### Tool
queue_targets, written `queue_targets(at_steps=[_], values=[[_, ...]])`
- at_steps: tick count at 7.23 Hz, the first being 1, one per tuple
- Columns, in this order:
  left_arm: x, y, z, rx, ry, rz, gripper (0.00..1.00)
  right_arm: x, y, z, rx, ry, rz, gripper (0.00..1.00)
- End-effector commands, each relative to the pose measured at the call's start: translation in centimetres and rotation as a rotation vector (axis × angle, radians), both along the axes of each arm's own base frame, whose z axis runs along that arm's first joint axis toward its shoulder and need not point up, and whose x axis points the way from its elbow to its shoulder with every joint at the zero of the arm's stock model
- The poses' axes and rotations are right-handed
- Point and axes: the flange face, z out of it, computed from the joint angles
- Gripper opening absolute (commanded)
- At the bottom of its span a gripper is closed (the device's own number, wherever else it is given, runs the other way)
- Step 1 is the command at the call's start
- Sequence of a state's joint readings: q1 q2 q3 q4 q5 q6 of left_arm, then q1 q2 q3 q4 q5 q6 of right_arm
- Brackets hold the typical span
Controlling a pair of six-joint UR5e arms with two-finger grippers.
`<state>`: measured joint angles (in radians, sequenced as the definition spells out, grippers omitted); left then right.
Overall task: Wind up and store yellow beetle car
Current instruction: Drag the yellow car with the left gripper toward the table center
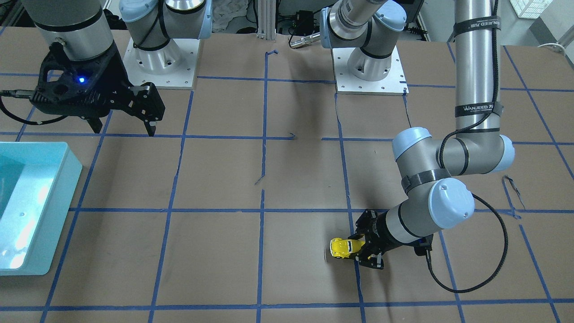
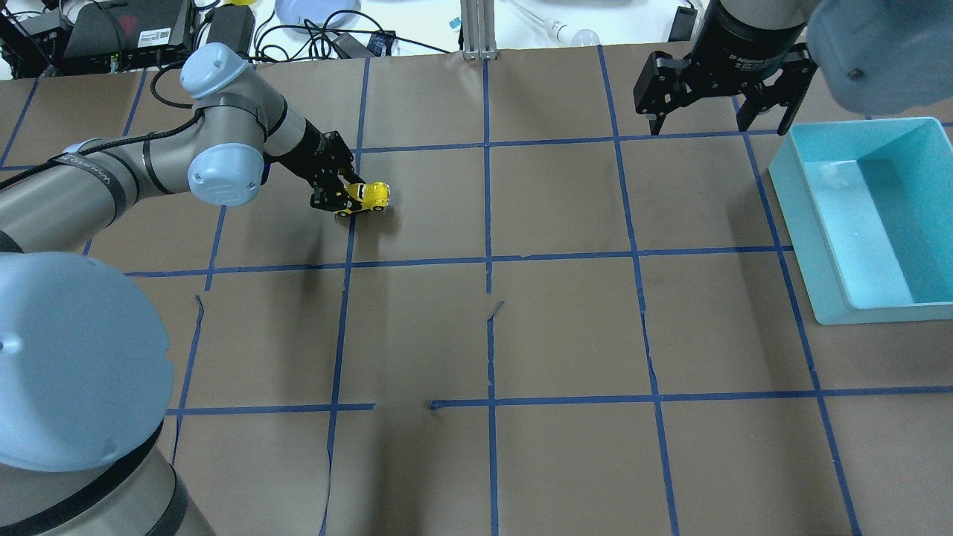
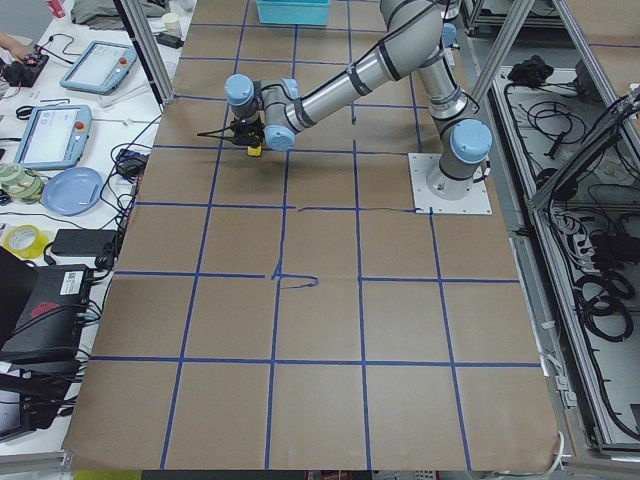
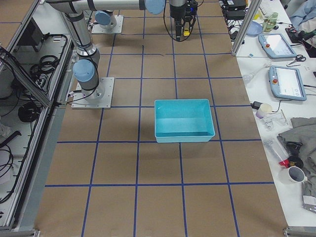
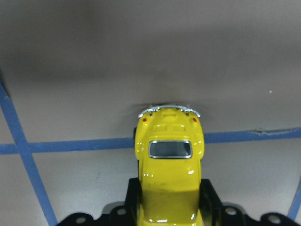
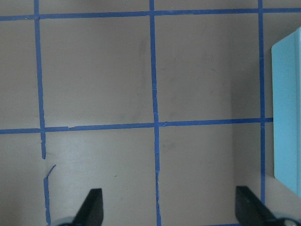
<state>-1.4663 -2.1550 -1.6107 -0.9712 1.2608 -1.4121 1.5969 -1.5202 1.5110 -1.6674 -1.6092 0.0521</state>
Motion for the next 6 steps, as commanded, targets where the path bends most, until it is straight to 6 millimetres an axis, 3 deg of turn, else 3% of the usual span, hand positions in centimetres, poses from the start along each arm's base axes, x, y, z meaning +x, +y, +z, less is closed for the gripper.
queue_targets(at_steps=[1, 3, 6], values=[[0.4, -0.1, -0.9, 0.016, -0.034, -0.001, 0.00, 0.0, 0.0, -0.1, 0.003, 0.000, 0.000, 1.00], [1.1, -0.2, -0.9, 0.017, -0.080, -0.003, 0.00, 0.0, 0.0, -0.1, 0.002, 0.000, 0.000, 1.00], [4.3, -0.4, -1.0, 0.016, -0.068, 0.017, 0.00, 0.0, 0.0, -0.1, 0.003, 0.000, 0.000, 1.00]])
